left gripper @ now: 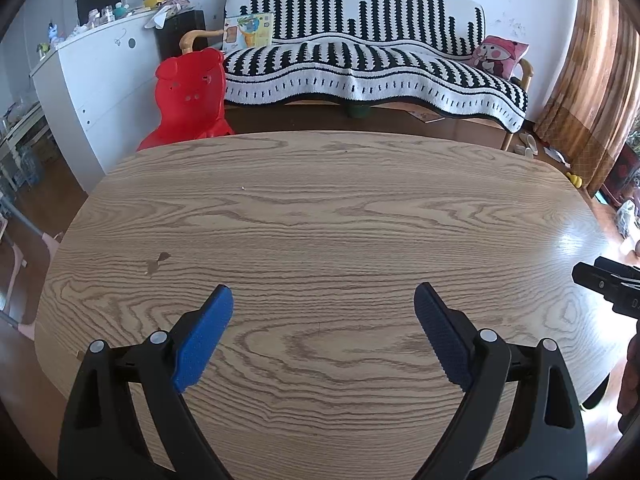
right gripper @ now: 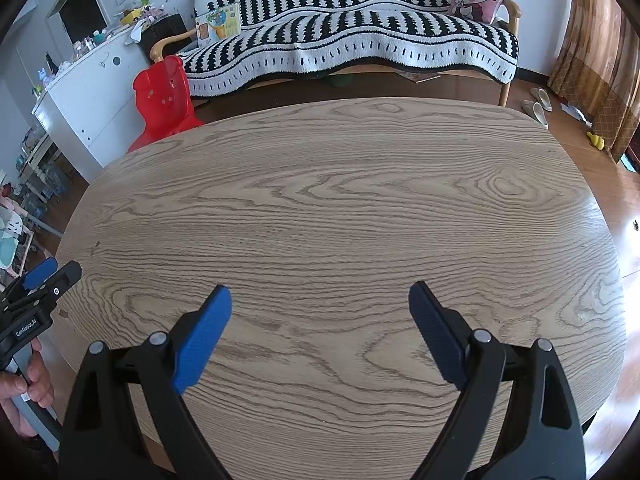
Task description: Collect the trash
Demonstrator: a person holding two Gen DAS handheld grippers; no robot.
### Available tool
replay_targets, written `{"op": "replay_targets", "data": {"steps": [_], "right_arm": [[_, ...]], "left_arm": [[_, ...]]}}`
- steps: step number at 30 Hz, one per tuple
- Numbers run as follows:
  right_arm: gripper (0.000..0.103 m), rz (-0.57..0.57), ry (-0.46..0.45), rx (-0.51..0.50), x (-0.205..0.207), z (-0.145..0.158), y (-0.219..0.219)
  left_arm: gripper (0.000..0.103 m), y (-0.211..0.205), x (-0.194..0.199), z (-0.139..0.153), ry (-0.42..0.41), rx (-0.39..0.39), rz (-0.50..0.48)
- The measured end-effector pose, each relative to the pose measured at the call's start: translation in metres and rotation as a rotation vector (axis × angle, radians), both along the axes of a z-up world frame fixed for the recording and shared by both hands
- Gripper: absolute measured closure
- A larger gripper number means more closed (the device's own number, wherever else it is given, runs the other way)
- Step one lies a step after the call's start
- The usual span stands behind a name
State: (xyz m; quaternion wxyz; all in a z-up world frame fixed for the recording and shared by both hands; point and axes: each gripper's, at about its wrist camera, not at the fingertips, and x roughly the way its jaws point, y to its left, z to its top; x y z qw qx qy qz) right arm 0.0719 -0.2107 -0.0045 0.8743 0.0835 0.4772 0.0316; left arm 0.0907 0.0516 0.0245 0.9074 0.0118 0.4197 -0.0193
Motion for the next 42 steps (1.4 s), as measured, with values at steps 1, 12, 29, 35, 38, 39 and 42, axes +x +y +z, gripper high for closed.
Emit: {"op": "replay_targets", "data": {"steps": [1,12,29,35,38,39,42], "right_arm": [[0.016,0.000,0.000,-0.001,-0.0004,0.0002,-0.0001],[0.016,0.003,0.001,-0.002,-0.0014,0.0001,0.0003],[0.016,0.017,0.004,-0.006,-0.0032,0.0001,0.0012],[0.016,0.017,0.004,-0.013,-0.0025,0.0000,-0.0012],[0.016,0.016,0.006,-0.015,-0.0011,-0.0005,-0.0029],[0.016,0.015,0.007,-0.015,-0.0011,-0.0002,-0.0025],[0.016,0.014,0.008,-0.017,-0.0022,-0.0007,-0.0061]], "left_arm": [[0.014,0.0001,-0.0006,-0.0005,0.001,0.000,0.000],[0.014,-0.0004,-0.0039,-0.0032,0.007,0.005,0.009],[0.014,0.0015,-0.0056,-0.0061,0.015,0.011,0.017],[0.014,0.0016,-0.0067,-0.0060,0.021,0.016,0.024],[0.014,-0.0012,-0.0069,-0.0046,0.018,0.028,0.023],[0.014,-0.0020,-0.0070,-0.0045,0.018,0.029,0.023],[0.013,-0.0031,-0.0067,-0.0040,0.019,0.022,0.020]]}}
